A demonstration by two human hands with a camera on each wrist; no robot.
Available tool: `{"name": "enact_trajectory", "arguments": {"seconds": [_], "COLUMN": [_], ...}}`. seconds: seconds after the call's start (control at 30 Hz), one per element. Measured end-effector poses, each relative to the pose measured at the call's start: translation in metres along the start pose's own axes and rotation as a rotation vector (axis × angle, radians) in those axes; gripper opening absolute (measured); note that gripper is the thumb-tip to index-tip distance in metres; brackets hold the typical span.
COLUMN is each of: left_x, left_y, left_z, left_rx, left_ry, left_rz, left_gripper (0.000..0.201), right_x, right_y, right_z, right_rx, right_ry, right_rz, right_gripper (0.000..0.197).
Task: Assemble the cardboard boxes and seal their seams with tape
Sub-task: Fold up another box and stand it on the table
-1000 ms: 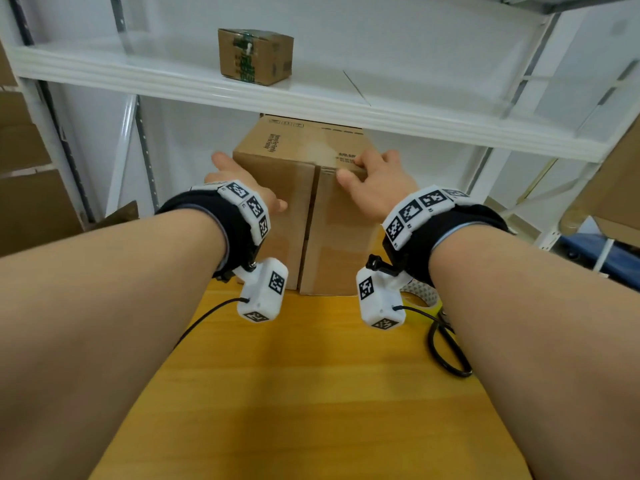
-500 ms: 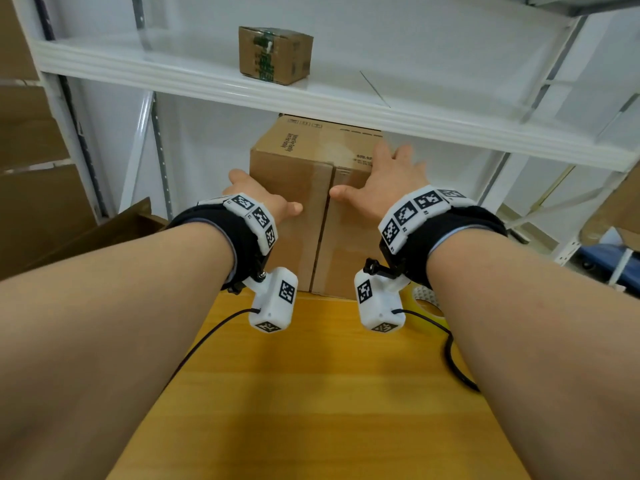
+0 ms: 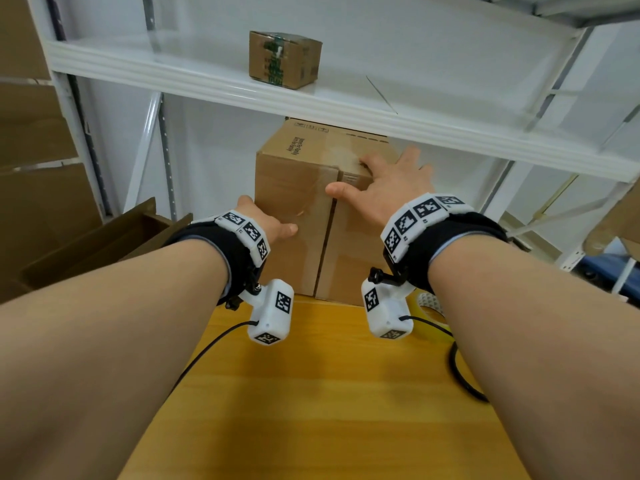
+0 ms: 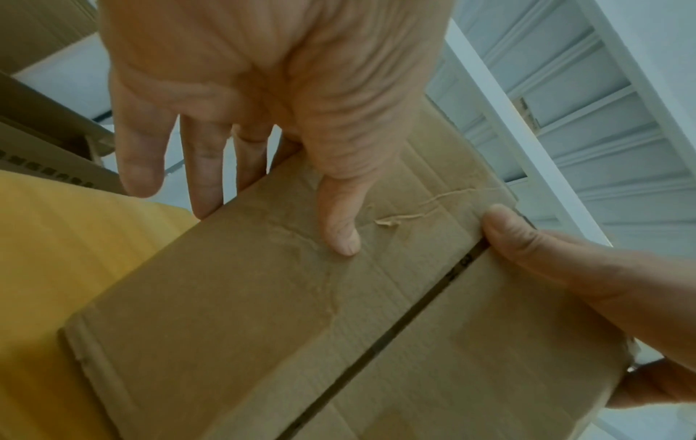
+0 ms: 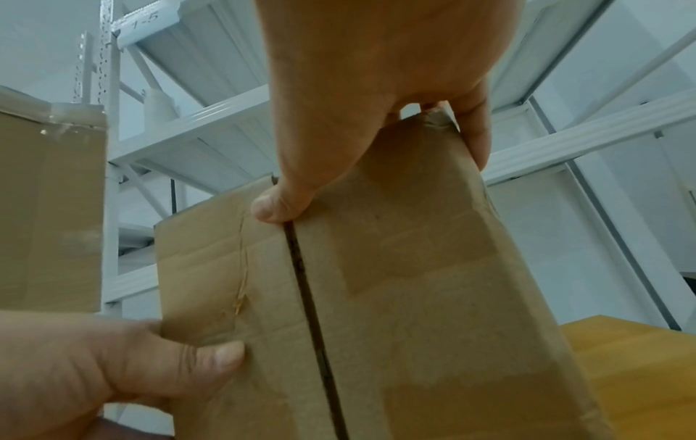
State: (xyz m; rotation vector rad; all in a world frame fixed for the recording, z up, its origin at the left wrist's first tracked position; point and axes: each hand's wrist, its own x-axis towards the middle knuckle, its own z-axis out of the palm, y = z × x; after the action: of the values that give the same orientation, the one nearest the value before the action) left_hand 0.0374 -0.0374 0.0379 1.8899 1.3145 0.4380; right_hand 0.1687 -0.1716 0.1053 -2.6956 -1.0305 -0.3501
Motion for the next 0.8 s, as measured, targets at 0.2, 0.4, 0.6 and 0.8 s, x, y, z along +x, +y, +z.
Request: {"name": "enact_trajectory", "arguments": {"seconds": [0.2, 0.4, 0.6, 0.8], "left_x": [-0.009, -0.026, -0.044, -0.038], "left_y": [0.01, 0.015, 0.024, 0.017], "left_z": [-0.004, -0.018, -0.046, -0.048], "left_rx": [-0.027, 0.017, 0.048, -0.067], "left_ry": [0.012, -0.004, -0.022, -0.036], "left_rz": [-0.043, -0.026, 0.075, 0.035], "left_gripper": [0.084, 0.074, 0.078, 0.093], "right_x": [-0.013, -0.032, -0.042, -0.047], "right_y": [-0.004, -0.007, -0.01, -0.014], "right_z": [-0.005, -0.021, -0.058, -0.07], "right_rx": [0.042, 0.054, -0.001, -0.019], "right_ry": [0.006, 0.0, -0.012, -0.03], "right_rz": [0.03, 0.049, 0.072, 0.094], "right_gripper": [0.089, 0.092, 0.1, 0.104]}}
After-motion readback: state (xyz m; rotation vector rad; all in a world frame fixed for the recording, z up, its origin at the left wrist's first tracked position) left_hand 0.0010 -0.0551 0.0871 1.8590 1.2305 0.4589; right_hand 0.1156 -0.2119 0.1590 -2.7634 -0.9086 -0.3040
